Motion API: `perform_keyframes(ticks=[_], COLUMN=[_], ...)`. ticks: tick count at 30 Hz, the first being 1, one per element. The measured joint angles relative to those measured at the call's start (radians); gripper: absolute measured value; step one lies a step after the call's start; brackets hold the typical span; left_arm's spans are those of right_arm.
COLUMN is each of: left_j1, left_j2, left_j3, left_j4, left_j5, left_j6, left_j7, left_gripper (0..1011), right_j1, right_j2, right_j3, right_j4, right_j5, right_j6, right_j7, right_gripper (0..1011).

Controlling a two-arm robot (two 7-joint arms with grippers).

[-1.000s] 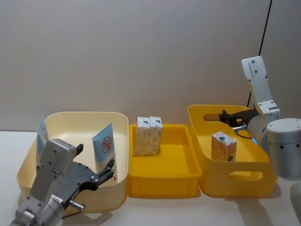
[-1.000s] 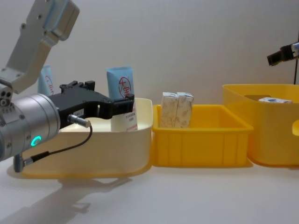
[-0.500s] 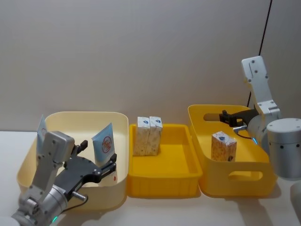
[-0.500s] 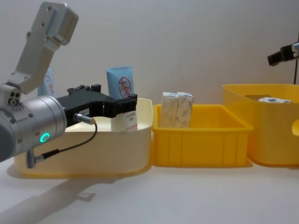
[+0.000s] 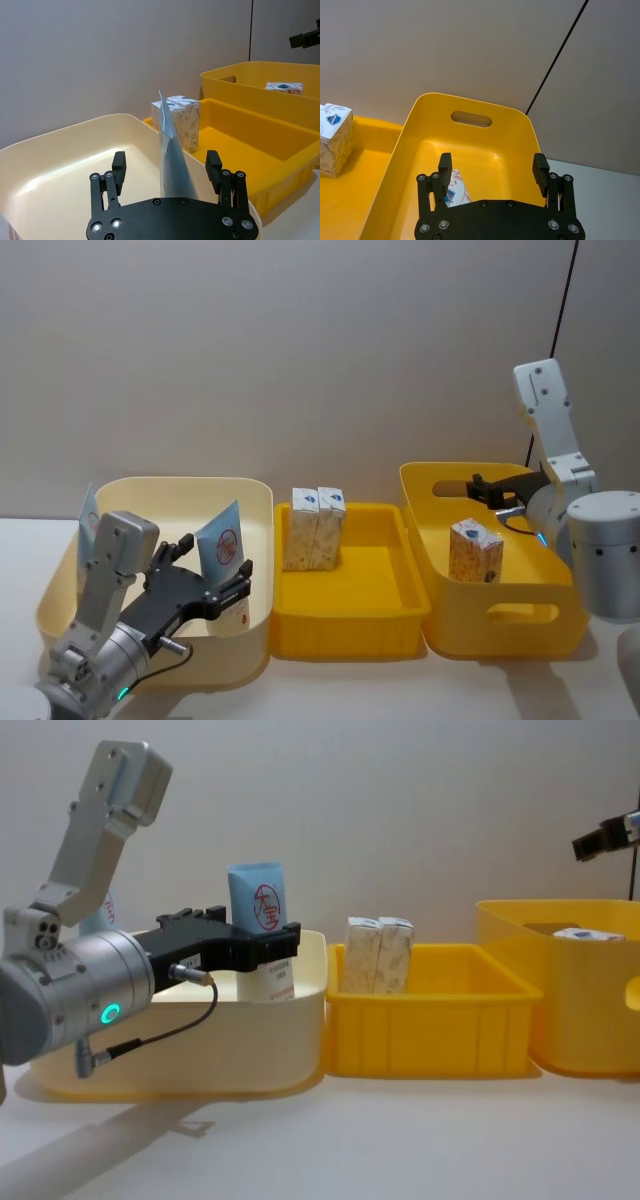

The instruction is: Bimanual collaborative sorting of washing and personal care products

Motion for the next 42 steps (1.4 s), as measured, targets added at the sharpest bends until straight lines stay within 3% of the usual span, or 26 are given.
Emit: perform_keyframes(ticks=[9,20,21,23,26,42], left_j1=[-0.014,-0.021,-0.022,-0.022,-0.023,-0.025], left_j2=[-0.009,-0.014,-0.014,-0.014,-0.015,-0.016], left_j3=[-0.001,-0.002,-0.002,-0.002,-0.002,-0.002], left_j4=[0.026,0.040,0.042,0.042,0.044,0.048], left_j5=[-0.006,-0.009,-0.009,-0.009,-0.010,-0.011], left_j6=[-0.009,-0.014,-0.015,-0.015,-0.016,-0.017], left_j7=[-0.014,-0.021,-0.022,-0.022,-0.023,-0.025], left_gripper=[835,459,459,353,288,229], right_j1=[0.000,0.000,0.000,0.000,0.000,0.000], right_j2=[0.000,0.000,0.000,0.000,0.000,0.000], right_j3=[0.000,0.000,0.000,0.000,0.000,0.000], right_j4=[0.000,0.000,0.000,0.000,0.000,0.000], right_j5=[0.000,0.000,0.000,0.000,0.000,0.000], right_j6=[0.000,0.000,0.000,0.000,0.000,0.000], right_j7=[0.000,0.000,0.000,0.000,0.000,0.000], right_gripper=[1001,1001,1001,1001,1001,1001])
